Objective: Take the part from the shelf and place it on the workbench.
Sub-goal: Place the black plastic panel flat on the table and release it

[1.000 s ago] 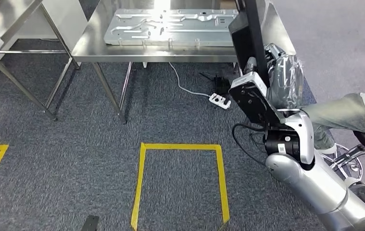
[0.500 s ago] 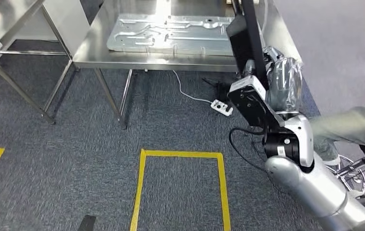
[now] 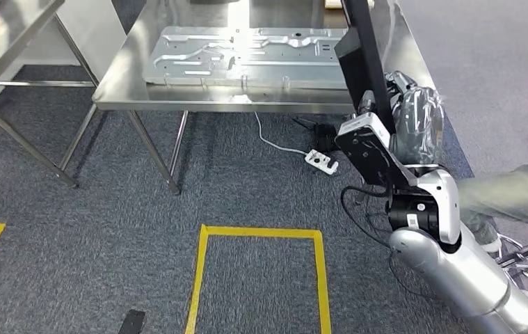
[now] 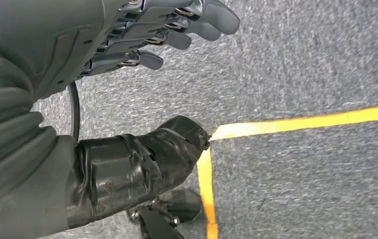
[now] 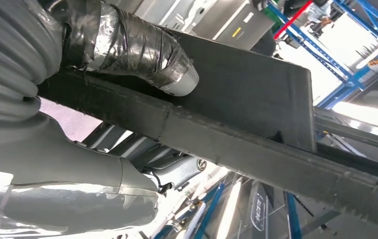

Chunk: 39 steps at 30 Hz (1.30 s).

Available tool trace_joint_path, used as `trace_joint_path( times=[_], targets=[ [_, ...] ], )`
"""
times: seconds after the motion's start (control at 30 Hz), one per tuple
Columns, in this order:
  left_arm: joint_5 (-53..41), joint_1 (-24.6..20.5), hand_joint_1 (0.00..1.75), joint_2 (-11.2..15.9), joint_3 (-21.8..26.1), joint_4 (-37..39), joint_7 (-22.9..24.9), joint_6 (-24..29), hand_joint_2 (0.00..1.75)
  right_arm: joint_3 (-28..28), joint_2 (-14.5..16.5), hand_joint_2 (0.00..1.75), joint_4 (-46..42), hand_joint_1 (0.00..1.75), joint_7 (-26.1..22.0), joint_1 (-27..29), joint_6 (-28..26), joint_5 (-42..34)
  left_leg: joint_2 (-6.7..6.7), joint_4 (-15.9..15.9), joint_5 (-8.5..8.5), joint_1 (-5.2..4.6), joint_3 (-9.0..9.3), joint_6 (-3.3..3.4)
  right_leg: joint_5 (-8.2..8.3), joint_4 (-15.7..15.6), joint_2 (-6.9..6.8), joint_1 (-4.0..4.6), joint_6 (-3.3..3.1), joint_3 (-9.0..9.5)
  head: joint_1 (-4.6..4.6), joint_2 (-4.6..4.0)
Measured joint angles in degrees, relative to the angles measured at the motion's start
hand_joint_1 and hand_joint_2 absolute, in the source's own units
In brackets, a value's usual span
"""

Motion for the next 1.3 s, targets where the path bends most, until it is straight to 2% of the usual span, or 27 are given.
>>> trace_joint_path(
  times=[0.07, 0.1, 0.13, 0.17, 0.23, 0.27, 0.3, 0.37, 0.47, 0.53, 0.6, 0.63, 0.67, 0.7, 0.73, 0.77, 0.8, 0.83, 0.97, 1.0, 1.03, 1.1, 1.13, 1.17, 1.2, 1.27, 1.3],
  targets=[
    [0.1, 0.1, 0.0, 0.0, 0.0, 0.0, -0.1, 0.0, 1.75, 0.0, 0.0, 1.75, -0.1, 1.75, 0.0, 0.2, 0.1, 0.1, 0.09, 6.8, -2.16, 0.0, -4.62, -0.17, -0.68, 0.0, 0.0, 0.26, -0.36, 0.69, -0.03, 0.0],
    [0.1, 0.2, 0.0, 0.0, 0.0, 0.0, -0.1, 0.1, 1.75, 0.0, 0.0, 1.75, -0.1, 1.75, 0.0, 0.3, 0.2, 0.2, 0.1, 9.1, -3.11, -0.01, -6.67, -0.15, -1.09, 0.0, 0.03, 0.44, -0.45, 1.13, -0.03, 0.0],
    [0.1, 0.3, 0.0, 0.0, 0.0, 0.0, -0.1, 0.1, 1.75, 0.0, 0.0, 1.75, -0.1, 1.75, 0.1, 0.5, 0.2, 0.2, 0.11, 9.7, -3.2, -0.04, -7.96, -0.02, -1.54, 0.0, 0.06, 0.64, -0.52, 1.69, -0.02, 0.0],
    [0.1, 0.4, 0.0, 0.0, 0.0, 0.0, -0.1, 0.1, 1.75, 0.0, 0.0, 1.75, -0.1, 1.75, 0.1, 0.7, 0.2, 0.2, 0.11, 8.5, -2.09, -0.1, -8.32, 0.25, -2.02, 0.0, 0.1, 0.84, -0.56, 2.34, -0.02, 0.0],
    [0.1, 0.6, 0.0, 0.0, 0.0, 0.0, -0.1, 0.1, 1.75, 0.0, 0.0, 1.75, -0.1, 1.75, 0.1, 0.8, 0.2, 0.3, 0.1, 2.0, 3.17, -0.42, -6.91, 1.2, -2.99, -0.1, 0.14, 1.12, -0.56, 3.71, 0.0, 0.0],
    [0.1, 0.6, 0.0, 0.1, 0.0, 0.0, -0.1, 0.1, 1.75, 0.0, 0.0, 1.75, -0.1, 1.75, 0.1, 0.8, 0.2, 0.3, 0.11, -1.1, 5.04, -0.73, -6.06, 1.64, -3.39, -0.1, 0.22, 1.21, -0.43, 4.25, 0.01, 0.0],
    [0.1, 0.6, 0.0, 0.1, 0.0, 0.0, -0.1, 0.1, 1.75, 0.0, 0.0, 1.75, -0.1, 1.75, 0.2, 0.8, 0.2, 0.3, 0.09, -3.2, 6.06, -1.04, -5.32, 2.01, -3.74, -0.3, 0.3, 1.23, -0.2, 4.61, 0.0, 0.0],
    [0.1, 0.6, 0.0, 0.2, 0.0, 0.0, -0.1, 0.2, 1.75, 0.0, 0.0, 1.75, -0.1, 1.75, 0.2, 1.0, 0.2, 0.4, 0.07, -4.6, 6.05, -1.48, -4.62, 2.49, -3.94, -0.2, 0.47, 1.24, 0.45, 5.18, -0.03, 0.0],
    [0.1, 0.5, 0.0, 0.2, 0.0, 0.0, -0.1, 0.2, 1.75, -0.1, -0.2, 1.75, -0.2, 1.75, 0.1, 1.1, 0.1, 0.4, 0.13, -5.7, 6.67, -1.34, -2.77, 3.24, -4.71, 1.6, 0.39, 1.05, 1.26, 5.12, 0.07, 0.0],
    [0.1, 0.4, 0.0, 0.2, 0.0, 0.0, -0.1, 0.2, 1.75, -0.1, -0.3, 1.75, -0.2, 1.75, 0.0, 1.1, 0.1, 0.4, 0.15, -6.0, 6.4, -1.28, -1.78, 3.65, -6.82, 6.8, 0.28, 0.88, 1.62, 2.25, 0.23, 0.0],
    [0.1, 0.3, 0.0, 0.2, 0.0, 0.0, -0.1, 0.3, 1.75, -0.2, -0.4, 1.75, -0.1, 1.75, -0.1, 1.4, 0.1, 0.5, 0.14, -5.9, 5.83, -1.28, -1.28, 3.83, -9.26, 13.0, 0.27, 0.84, 1.92, -2.08, 0.3, 0.0],
    [0.1, 0.4, 0.0, 0.2, 0.0, 0.0, 0.0, 0.4, 1.75, -0.2, -0.5, 1.75, -0.1, 1.75, -0.2, 1.6, 0.1, 0.5, 0.12, -5.9, 5.48, -1.28, -0.98, 3.8, -9.57, 14.4, 0.26, 0.81, 2.08, -3.56, 0.3, 0.0],
    [0.1, 0.4, 0.0, 0.2, 0.0, 0.0, 0.0, 0.5, 1.75, -0.2, -0.5, 1.75, -0.1, 1.75, -0.2, 1.7, 0.1, 0.5, 0.09, -5.8, 5.08, -1.26, -0.58, 3.73, -8.78, 13.9, 0.26, 0.78, 2.2, -4.12, 0.3, 0.0],
    [0.1, 0.5, 0.0, 0.2, 0.0, 0.0, 0.1, 0.5, 1.75, -0.2, -0.5, 1.75, -0.1, 1.75, -0.2, 1.8, 0.1, 0.5, 0.06, -5.7, 4.61, -1.24, -0.06, 3.63, -6.82, 11.5, 0.25, 0.75, 2.28, -3.7, 0.31, 0.0],
    [0.1, 0.5, 0.0, 0.2, 0.0, 0.0, 0.1, 0.5, 1.75, -0.3, -0.5, 1.75, -0.1, 1.75, -0.3, 1.8, 0.1, 0.5, 0.03, -5.6, 4.09, -1.22, 0.47, 3.49, -4.04, 7.8, 0.23, 0.74, 2.22, -2.6, 0.31, 0.0],
    [0.1, 0.5, 0.0, 0.2, 0.0, 0.0, 0.2, 0.5, 1.75, -0.4, -0.5, 1.75, -0.1, 1.75, -0.3, 1.8, 0.2, 0.5, -0.01, -5.4, 3.59, -1.24, 0.95, 3.29, -1.98, 4.3, 0.22, 0.83, 2.04, -1.52, 0.3, 0.0],
    [0.1, 0.5, 0.0, 0.2, 0.0, 0.0, 0.2, 0.5, 1.75, -0.4, -0.6, 1.75, -0.1, 1.75, -0.3, 1.8, 0.4, 0.5, -0.06, -5.4, 3.19, -1.26, 1.21, 3.03, -1.0, 1.7, 0.2, 0.98, 1.72, -0.71, 0.28, 0.0],
    [0.1, 0.4, 0.0, 0.2, 0.0, 0.0, 0.2, 0.5, 1.75, -0.5, -0.6, 1.75, 0.0, 1.75, -0.3, 1.8, 0.5, 0.5, -0.09, -5.4, 2.86, -1.3, 1.28, 2.71, -0.43, 0.3, 0.19, 1.12, 1.34, -0.24, 0.26, 0.0],
    [0.1, 0.4, 0.0, 0.2, 0.0, 0.0, 0.3, 0.4, 1.75, -0.5, -0.9, 1.75, 0.0, 1.75, -0.3, 2.0, 0.7, 0.5, -0.01, -4.2, 2.08, -1.26, 1.47, 1.42, -0.29, -0.8, 0.17, 1.11, -0.14, 1.08, 0.18, 0.0],
    [0.1, 0.4, 0.0, 0.2, 0.0, 0.0, 0.3, 0.4, 1.75, -0.6, -0.9, 1.75, 0.1, 1.75, -0.3, 1.9, 0.7, 0.5, 0.05, -2.6, 1.49, -1.19, 0.67, 1.12, -0.39, -1.0, 0.14, 1.03, -0.42, 1.61, 0.15, 0.0],
    [0.1, 0.3, 0.0, 0.2, 0.0, 0.0, 0.3, 0.4, 1.75, -0.6, -1.0, 1.75, 0.1, 1.75, -0.3, 1.9, 0.9, 0.5, 0.11, 0.2, 0.62, -1.05, -0.93, 0.85, -0.55, -1.2, 0.09, 0.97, -0.66, 2.08, 0.13, 0.0],
    [0.1, 0.4, 0.0, 0.2, 0.0, 0.0, 0.3, 0.4, 1.75, -0.6, -1.0, 1.75, 0.3, 1.75, -0.3, 1.9, 1.5, 0.5, 0.14, 6.9, -1.48, -0.81, -5.35, 0.4, -1.08, -1.4, 0.06, 0.98, -0.97, 2.73, 0.07, 0.0],
    [0.1, 0.5, 0.0, 0.2, 0.0, 0.0, 0.3, 0.4, 1.75, -0.6, -1.0, 1.75, 0.5, 1.75, -0.3, 2.0, 1.9, 0.5, 0.15, 9.0, -2.1, -0.67, -7.25, 0.24, -1.4, -1.4, 0.09, 0.99, -0.99, 3.04, 0.06, 0.0],
    [0.1, 0.6, 0.0, 0.2, 0.0, 0.0, 0.4, 0.4, 1.75, -0.6, -1.0, 1.75, 0.8, 1.75, -0.3, 2.0, 2.3, 0.5, 0.15, 9.4, -1.74, -0.57, -8.32, 0.14, -1.77, -1.3, 0.13, 0.99, -0.95, 3.44, 0.04, 0.0],
    [0.1, 0.7, 0.0, 0.2, 0.0, 0.0, 0.4, 0.3, 1.75, -0.6, -1.0, 1.75, 1.2, 1.75, -0.3, 2.0, 2.7, 0.5, 0.15, 7.8, -0.28, -0.49, -8.45, 0.11, -2.16, -1.3, 0.15, 0.99, -0.86, 3.93, 0.05, 0.0],
    [0.1, 0.7, 0.0, 0.2, 0.0, 0.0, 0.5, 0.2, 1.75, -0.6, -1.0, 1.75, 2.1, 1.75, -0.6, 1.7, 3.7, 0.4, 0.17, 0.8, 4.95, -0.44, -6.53, 0.31, -3.0, -1.4, 0.12, 0.99, -0.57, 5.05, 0.07, 0.0],
    [0.1, 0.6, 0.0, 0.2, 0.0, 0.0, 0.6, 0.1, 1.75, -0.5, -1.0, 1.75, 2.6, 1.75, -0.8, 1.5, 4.2, 0.5, 0.2, -2.4, 6.41, -0.6, -5.5, 0.52, -3.37, -1.4, 0.13, 1.0, -0.34, 5.47, 0.08, 0.0]
  ],
)
